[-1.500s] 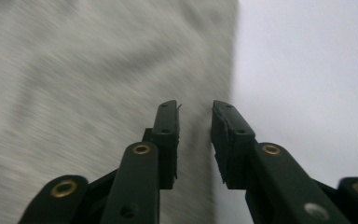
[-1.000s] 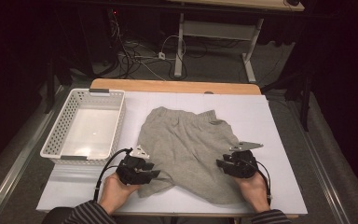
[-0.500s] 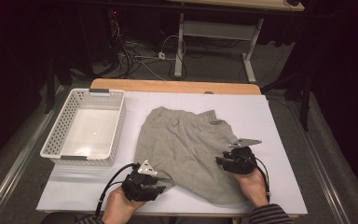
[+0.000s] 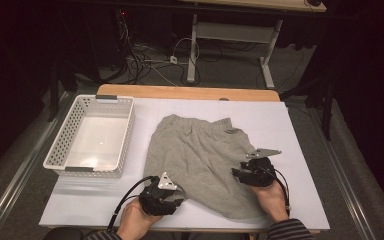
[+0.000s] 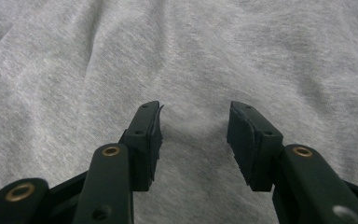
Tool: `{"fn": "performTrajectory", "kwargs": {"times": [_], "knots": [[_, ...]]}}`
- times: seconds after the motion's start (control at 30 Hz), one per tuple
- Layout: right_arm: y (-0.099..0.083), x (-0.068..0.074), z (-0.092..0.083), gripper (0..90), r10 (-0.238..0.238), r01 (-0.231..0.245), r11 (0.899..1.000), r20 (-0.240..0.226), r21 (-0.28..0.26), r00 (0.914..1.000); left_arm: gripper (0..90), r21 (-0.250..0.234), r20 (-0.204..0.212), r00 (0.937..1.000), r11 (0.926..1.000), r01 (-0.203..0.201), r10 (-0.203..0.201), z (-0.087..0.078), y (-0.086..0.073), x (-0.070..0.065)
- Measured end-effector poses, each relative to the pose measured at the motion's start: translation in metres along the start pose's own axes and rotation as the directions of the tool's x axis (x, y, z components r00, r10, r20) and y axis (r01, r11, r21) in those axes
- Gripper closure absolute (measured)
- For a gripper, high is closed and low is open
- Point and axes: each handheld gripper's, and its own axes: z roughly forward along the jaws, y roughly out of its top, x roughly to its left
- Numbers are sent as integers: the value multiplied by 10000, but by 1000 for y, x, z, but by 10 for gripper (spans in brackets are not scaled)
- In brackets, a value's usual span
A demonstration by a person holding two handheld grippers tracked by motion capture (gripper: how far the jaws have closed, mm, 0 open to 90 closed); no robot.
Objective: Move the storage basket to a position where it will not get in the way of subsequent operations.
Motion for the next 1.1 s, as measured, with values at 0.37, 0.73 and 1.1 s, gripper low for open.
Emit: {"fn": "performTrajectory", "kwargs": {"times": [0.37,0.73,1.1], "knots": [[0,0,0,547,-14,14,10000,51,-4,10000,747,120,-285,9986,9989,-445,448,2,4,-1],[-2,-7,-7,538,275,-274,9993,41,-270,9996,838,560,1644,9864,9984,-118,24,-19,3,16],[-2,-8,-13,527,344,-349,9981,-112,-503,9993,836,365,1373,9904,9991,-200,148,-66,-20,26]]}}
